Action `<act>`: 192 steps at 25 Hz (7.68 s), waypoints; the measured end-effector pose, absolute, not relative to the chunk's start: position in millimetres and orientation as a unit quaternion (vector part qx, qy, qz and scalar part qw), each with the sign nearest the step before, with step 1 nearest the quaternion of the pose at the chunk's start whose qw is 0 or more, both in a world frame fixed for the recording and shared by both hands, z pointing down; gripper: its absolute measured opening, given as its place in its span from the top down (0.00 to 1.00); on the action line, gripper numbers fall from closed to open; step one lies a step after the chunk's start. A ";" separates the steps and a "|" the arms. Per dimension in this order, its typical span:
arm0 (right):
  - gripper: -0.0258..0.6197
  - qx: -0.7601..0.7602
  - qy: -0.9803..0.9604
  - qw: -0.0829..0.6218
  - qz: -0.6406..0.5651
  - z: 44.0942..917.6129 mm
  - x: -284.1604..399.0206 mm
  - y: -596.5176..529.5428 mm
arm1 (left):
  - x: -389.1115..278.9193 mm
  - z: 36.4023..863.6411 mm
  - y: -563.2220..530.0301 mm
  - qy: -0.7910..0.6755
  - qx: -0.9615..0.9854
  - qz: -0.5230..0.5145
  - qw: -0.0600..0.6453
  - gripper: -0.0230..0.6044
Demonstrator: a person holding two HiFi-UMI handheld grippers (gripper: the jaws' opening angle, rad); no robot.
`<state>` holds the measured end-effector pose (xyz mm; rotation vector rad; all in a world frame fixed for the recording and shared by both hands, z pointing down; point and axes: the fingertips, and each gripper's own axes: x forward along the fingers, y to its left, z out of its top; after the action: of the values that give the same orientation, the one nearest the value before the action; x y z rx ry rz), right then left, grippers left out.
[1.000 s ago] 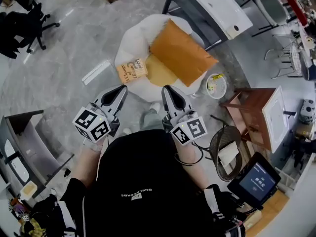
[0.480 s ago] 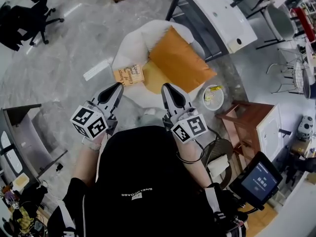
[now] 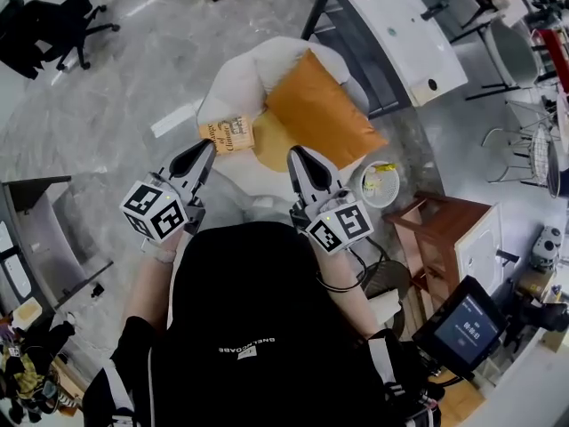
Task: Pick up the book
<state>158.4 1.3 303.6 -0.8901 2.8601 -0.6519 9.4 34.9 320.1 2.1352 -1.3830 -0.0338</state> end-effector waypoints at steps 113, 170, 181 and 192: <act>0.90 -0.369 0.827 -0.135 -0.401 651.1 -106.1 -108.9 | -226.3 1041.5 -74.6 -0.336 0.714 0.233 0.569 0.52; 0.90 -0.359 0.854 -0.034 -0.376 493.5 -10.9 -45.9 | -222.9 830.9 -8.7 -0.437 0.712 0.311 0.453 0.71; 0.90 -0.367 0.855 -0.030 -0.366 495.1 18.6 -58.8 | -198.9 838.8 -38.9 -0.438 0.715 0.352 0.416 0.71; 0.90 -0.391 0.845 -0.033 -0.364 500.3 10.0 -73.1 | -201.2 869.9 -47.4 -0.411 0.703 0.405 0.416 0.71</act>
<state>10.0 -73.1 500.3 -1.2532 2.7105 -1.1684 -201.2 -47.4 869.9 1.7645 -1.0322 1.0179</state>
